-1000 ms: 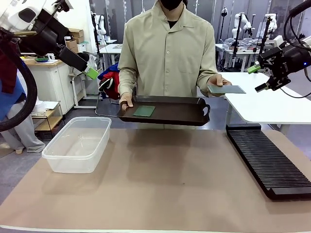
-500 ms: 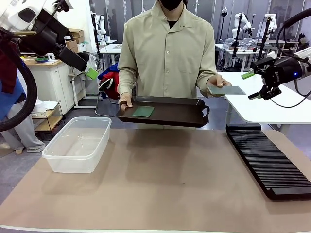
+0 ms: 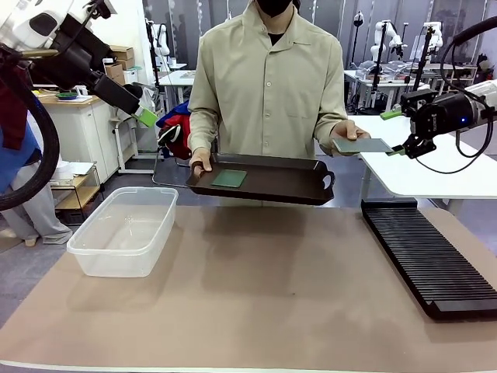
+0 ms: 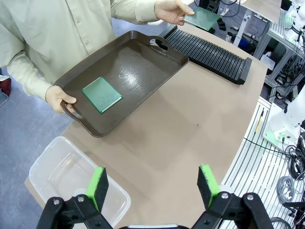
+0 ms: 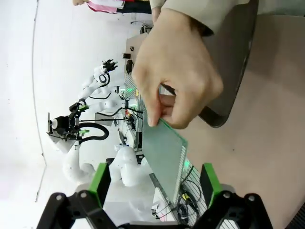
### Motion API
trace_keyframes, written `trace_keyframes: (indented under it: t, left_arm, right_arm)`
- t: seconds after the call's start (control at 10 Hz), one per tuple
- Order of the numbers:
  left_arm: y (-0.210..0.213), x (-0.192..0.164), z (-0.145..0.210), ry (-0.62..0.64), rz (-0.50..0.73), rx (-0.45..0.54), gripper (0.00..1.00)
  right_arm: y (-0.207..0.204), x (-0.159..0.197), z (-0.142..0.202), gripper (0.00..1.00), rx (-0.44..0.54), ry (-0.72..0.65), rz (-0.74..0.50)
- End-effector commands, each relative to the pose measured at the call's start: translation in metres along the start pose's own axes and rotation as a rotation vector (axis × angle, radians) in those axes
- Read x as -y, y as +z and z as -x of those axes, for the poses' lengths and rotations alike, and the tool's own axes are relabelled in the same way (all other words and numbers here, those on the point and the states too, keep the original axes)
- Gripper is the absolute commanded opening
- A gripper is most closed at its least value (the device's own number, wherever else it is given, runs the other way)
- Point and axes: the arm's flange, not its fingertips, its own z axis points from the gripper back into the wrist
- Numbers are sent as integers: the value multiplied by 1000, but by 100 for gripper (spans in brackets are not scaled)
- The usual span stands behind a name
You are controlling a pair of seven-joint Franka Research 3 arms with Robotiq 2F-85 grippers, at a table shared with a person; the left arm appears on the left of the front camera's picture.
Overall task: Sort PCBs into racks and boxes based on the side picked up.
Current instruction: Pick up the Blank PCB handed by the Human.
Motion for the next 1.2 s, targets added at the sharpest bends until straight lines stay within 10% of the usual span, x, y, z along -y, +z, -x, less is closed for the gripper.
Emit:
trace_keyframes:
  t: [0.0,1.1]
  left_arm:
    - [0,-1,1,0,10,4,100]
    - [0,-1,1,0,10,4,100]
  right_arm:
    - [0,7,3,100,3,-38,-12]
    - [-12,44,-37,100,-109,-62,-273]
